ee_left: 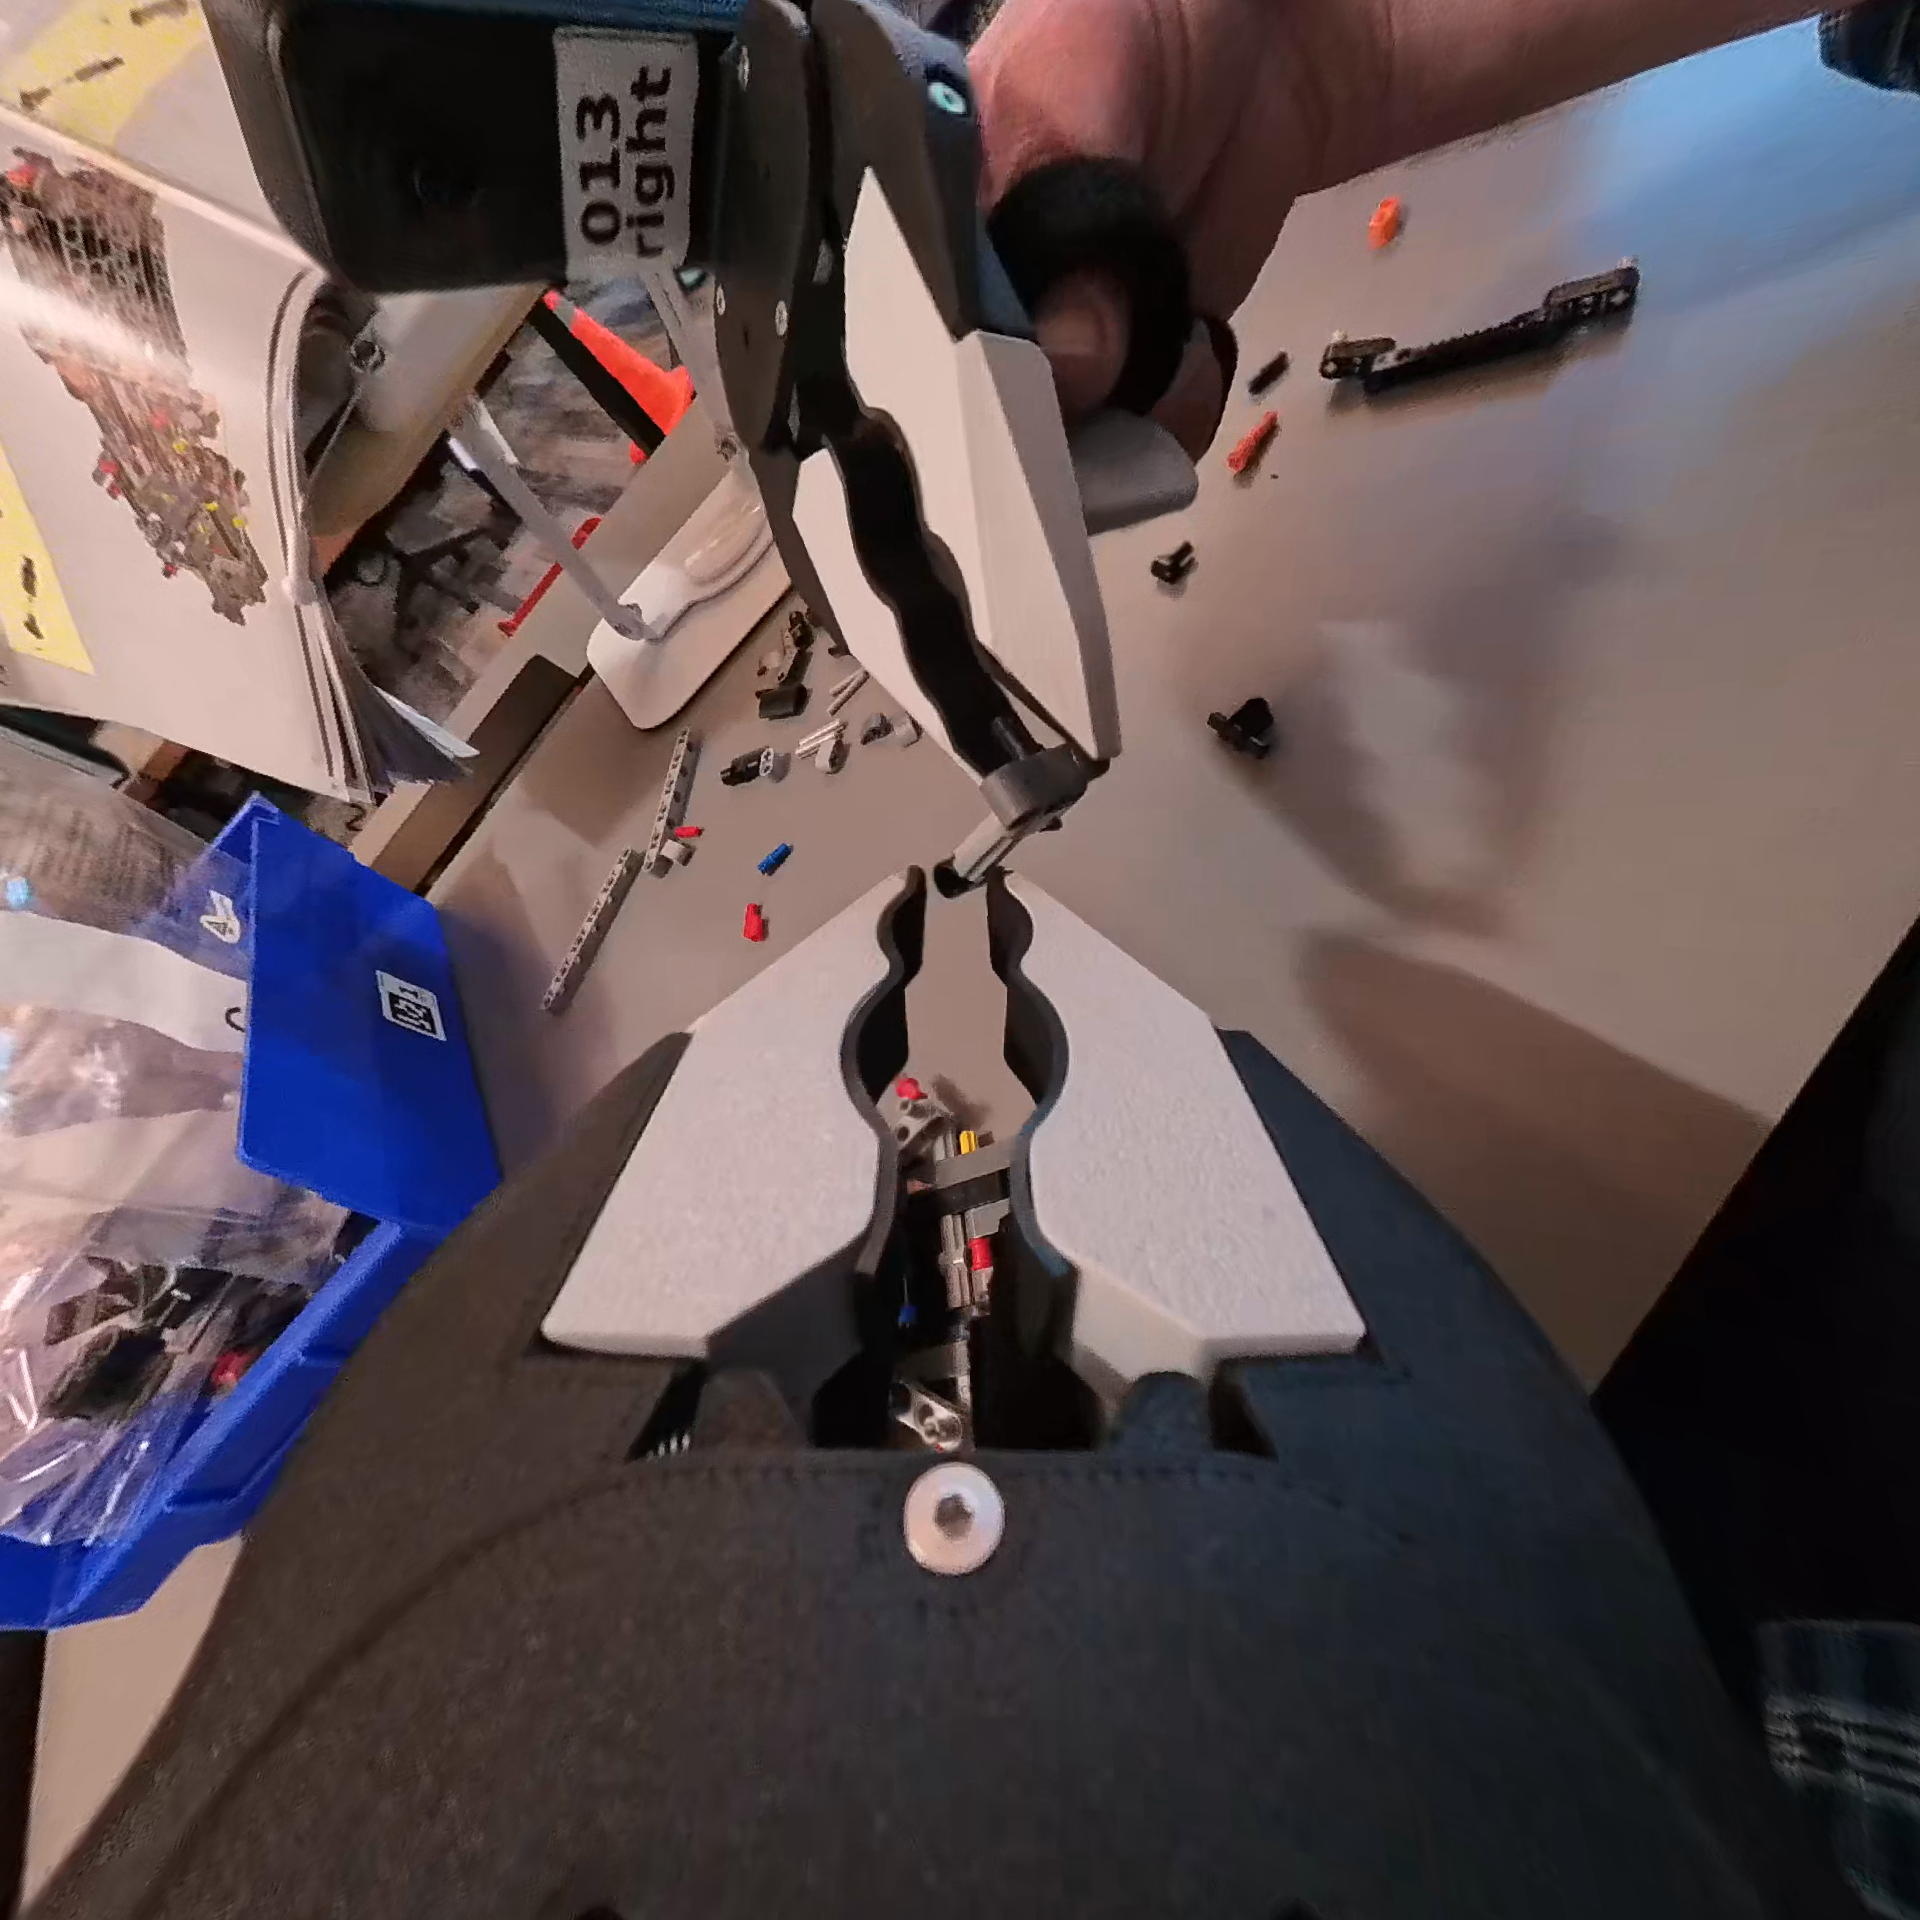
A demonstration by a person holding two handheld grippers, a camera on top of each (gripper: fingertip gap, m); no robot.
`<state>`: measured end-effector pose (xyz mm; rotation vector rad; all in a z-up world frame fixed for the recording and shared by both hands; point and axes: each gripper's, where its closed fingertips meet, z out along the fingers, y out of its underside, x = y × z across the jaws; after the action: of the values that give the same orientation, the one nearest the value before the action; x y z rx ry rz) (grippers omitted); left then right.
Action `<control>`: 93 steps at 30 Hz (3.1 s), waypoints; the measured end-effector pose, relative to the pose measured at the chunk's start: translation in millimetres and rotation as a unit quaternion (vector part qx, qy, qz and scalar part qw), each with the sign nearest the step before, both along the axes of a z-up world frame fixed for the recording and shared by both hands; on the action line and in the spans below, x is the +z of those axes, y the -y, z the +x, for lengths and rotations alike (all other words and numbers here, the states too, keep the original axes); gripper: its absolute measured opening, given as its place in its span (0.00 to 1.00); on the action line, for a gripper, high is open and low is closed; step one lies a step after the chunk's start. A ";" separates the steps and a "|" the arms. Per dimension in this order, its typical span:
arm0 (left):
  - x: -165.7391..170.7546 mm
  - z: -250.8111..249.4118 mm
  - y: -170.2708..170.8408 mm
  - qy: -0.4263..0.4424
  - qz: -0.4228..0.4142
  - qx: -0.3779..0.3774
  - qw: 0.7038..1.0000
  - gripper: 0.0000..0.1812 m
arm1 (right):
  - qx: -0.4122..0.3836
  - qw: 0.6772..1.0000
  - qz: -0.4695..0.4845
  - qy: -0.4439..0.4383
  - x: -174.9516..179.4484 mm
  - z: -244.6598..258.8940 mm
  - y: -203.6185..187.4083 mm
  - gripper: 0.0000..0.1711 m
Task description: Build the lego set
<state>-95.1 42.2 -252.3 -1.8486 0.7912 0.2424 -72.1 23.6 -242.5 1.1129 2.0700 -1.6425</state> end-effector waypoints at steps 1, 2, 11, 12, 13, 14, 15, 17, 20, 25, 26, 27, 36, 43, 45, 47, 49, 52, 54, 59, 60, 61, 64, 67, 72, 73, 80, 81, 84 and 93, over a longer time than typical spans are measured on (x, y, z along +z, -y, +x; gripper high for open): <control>0.8 2.0 0.9 -0.002 0.003 -0.005 1.000 0.07 | 0.004 1.000 0.000 0.005 -0.3 1.3 -0.2 0.08; 2.1 1.9 1.5 -0.008 0.008 -0.005 1.000 0.09 | 0.009 1.000 0.006 0.014 -2.9 3.0 -0.6 0.08; -4.9 20.4 5.8 -0.028 -0.013 -0.051 0.998 0.07 | 0.057 0.997 0.010 0.049 -4.1 10.0 5.4 0.08; -6.6 22.0 5.8 -0.026 -0.017 -0.053 0.998 0.06 | 0.060 0.997 0.012 0.051 -4.9 10.3 5.4 0.08; -8.2 22.0 5.5 -0.021 -0.022 -0.050 0.998 0.06 | 0.056 0.997 0.012 0.051 -5.0 9.3 4.4 0.08; -9.4 20.7 5.3 -0.010 -0.027 -0.046 0.999 0.05 | 0.045 0.998 0.009 0.047 -3.6 6.3 3.0 0.08; -8.8 17.7 4.4 0.008 -0.029 -0.036 0.999 0.03 | 0.029 0.999 0.009 0.036 -1.5 2.2 0.8 0.09; -2.9 13.0 2.9 0.084 -0.035 -0.021 0.996 0.03 | -0.018 1.000 0.019 -0.001 3.3 -8.2 -7.3 0.15; 11.8 7.8 1.3 0.243 -0.042 -0.015 0.969 0.03 | -0.083 0.991 0.052 -0.088 13.9 -16.4 -19.5 0.15; 24.8 2.9 -0.4 0.415 -0.062 -0.032 0.907 0.03 | -0.129 0.979 0.091 -0.126 10.7 -16.1 -17.3 0.12; 27.0 1.7 -1.1 0.432 -0.060 -0.034 0.899 0.03 | -0.137 0.978 0.093 -0.129 9.8 -17.2 -16.5 0.12; 28.4 1.5 -1.5 0.446 -0.062 -0.036 0.892 0.03 | -0.144 0.975 0.098 -0.136 9.6 -18.4 -16.1 0.11; 26.8 5.2 -5.6 0.456 -0.066 -0.016 0.887 0.03 | -0.160 0.971 0.106 -0.141 6.7 -23.0 -10.9 0.04; 23.3 5.1 -5.9 0.439 -0.071 0.003 0.896 0.03 | -0.152 0.970 0.126 -0.143 3.5 -22.4 -11.2 0.03; 24.1 4.4 -4.7 0.440 -0.069 0.003 0.896 0.04 | -0.146 0.972 0.113 -0.142 5.4 -22.0 -11.1 0.03; 25.2 1.4 -3.3 0.454 -0.069 0.004 0.888 0.08 | -0.135 0.976 0.102 -0.141 5.4 -20.6 -10.1 0.03; 26.9 -1.7 -1.1 0.465 -0.065 0.004 0.883 0.08 | -0.125 0.978 0.091 -0.137 4.1 -19.6 -10.4 0.03; 28.3 0.8 2.3 0.469 -0.069 -0.004 0.880 0.08 | -0.111 0.982 0.074 -0.134 3.2 -17.6 -9.4 0.03; 28.9 4.2 2.5 0.467 -0.070 -0.008 0.881 0.06 | -0.100 0.983 0.075 -0.131 1.0 -16.3 -7.4 0.03; 30.2 6.3 0.6 0.482 -0.067 -0.009 0.874 0.04 | -0.092 0.984 0.087 -0.129 -0.7 -16.8 -5.3 0.03; 30.5 5.5 0.1 0.484 -0.064 -0.006 0.873 0.03 | -0.093 0.983 0.088 -0.128 0.0 -17.2 -5.8 0.03; 31.1 4.9 -0.1 0.485 -0.063 -0.004 0.872 0.03 | -0.095 0.983 0.087 -0.128 0.8 -17.5 -6.1 0.03; 31.9 2.4 -1.1 0.485 -0.060 0.004 0.872 0.03 | -0.104 0.981 0.097 -0.135 1.9 -19.0 -7.5 0.03; 33.0 1.7 -1.4 0.500 -0.061 -0.001 0.864 0.03 | -0.107 0.978 0.105 -0.144 3.2 -18.9 -7.4 0.03; 34.5 0.8 -2.4 0.496 -0.057 0.003 0.866 0.03 | -0.114 0.980 0.088 -0.137 5.2 -19.7 -9.2 0.03; 34.1 1.3 -2.5 0.491 -0.058 0.004 0.869 0.03 | -0.115 0.980 0.088 -0.137 5.5 -19.7 -9.4 0.04; 33.1 2.9 -3.3 0.489 -0.063 -0.002 0.870 0.03 | -0.115 0.977 0.098 -0.147 9.2 -18.9 -13.4 0.00; 33.9 2.6 -3.6 0.489 -0.062 -0.003 0.870 0.03 | -0.117 0.977 0.097 -0.148 10.4 -19.5 -14.1 0.00; 40.5 1.3 -2.6 0.494 -0.053 -0.015 0.868 0.03 | -0.120 0.978 0.090 -0.147 14.8 -19.8 -14.7 0.05; 61.0 0.8 4.7 0.519 -0.032 -0.081 0.850 0.03 | -0.116 0.979 0.041 -0.160 27.5 -19.9 -0.7 0.05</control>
<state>-94.2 37.5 -191.2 -1.6219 0.1684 -0.8541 -92.0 24.3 -215.1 1.2246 2.2948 -1.9745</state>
